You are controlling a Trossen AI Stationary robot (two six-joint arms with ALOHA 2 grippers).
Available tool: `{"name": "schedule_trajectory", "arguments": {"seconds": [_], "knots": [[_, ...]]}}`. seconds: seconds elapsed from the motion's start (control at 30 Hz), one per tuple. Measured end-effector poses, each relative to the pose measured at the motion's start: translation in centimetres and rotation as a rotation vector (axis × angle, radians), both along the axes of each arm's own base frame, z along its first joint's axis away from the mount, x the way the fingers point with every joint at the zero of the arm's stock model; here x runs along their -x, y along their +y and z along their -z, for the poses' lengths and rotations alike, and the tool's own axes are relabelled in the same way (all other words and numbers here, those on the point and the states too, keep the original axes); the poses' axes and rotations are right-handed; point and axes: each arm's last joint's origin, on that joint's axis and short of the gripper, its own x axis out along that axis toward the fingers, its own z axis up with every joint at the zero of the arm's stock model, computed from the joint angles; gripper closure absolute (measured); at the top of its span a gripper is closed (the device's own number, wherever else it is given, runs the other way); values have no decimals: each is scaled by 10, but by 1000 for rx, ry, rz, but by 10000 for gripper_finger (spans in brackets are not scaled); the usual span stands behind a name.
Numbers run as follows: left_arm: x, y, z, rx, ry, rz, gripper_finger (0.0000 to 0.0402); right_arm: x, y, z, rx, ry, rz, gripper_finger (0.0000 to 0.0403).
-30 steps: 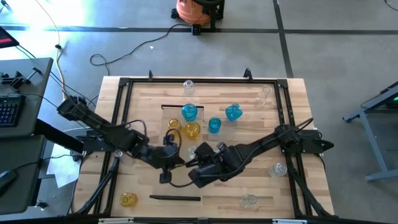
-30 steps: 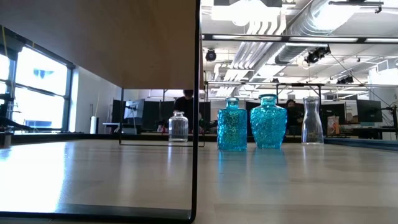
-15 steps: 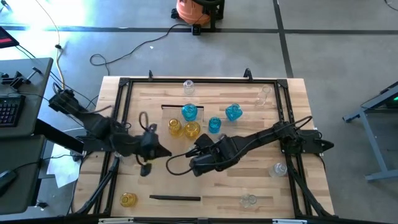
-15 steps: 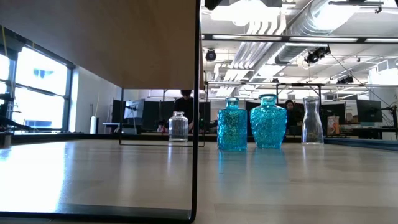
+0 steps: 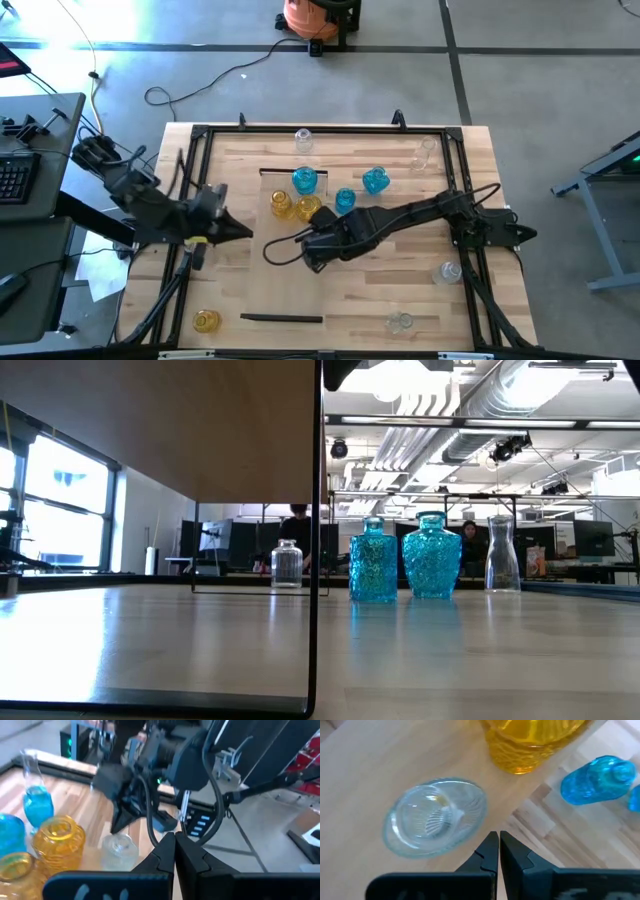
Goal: Sort vases onto shelf
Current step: Put the top middle transparent vase on the shelf
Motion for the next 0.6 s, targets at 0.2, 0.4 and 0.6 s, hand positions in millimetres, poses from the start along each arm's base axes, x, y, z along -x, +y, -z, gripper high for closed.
{"name": "schedule_trajectory", "arguments": {"seconds": [0.2, 0.4, 0.6], "knots": [[10, 5, -5, -16, -37, -3, 401, -5, -8, -1, -15, -21, -3, 403], [11, 5, -6, -28, -38, 1, 401, -8, -15, -1, -7, -21, -5, 403], [11, 5, -5, -35, -38, 2, 401, -13, -19, -2, -8, -55, -14, 403]]}}
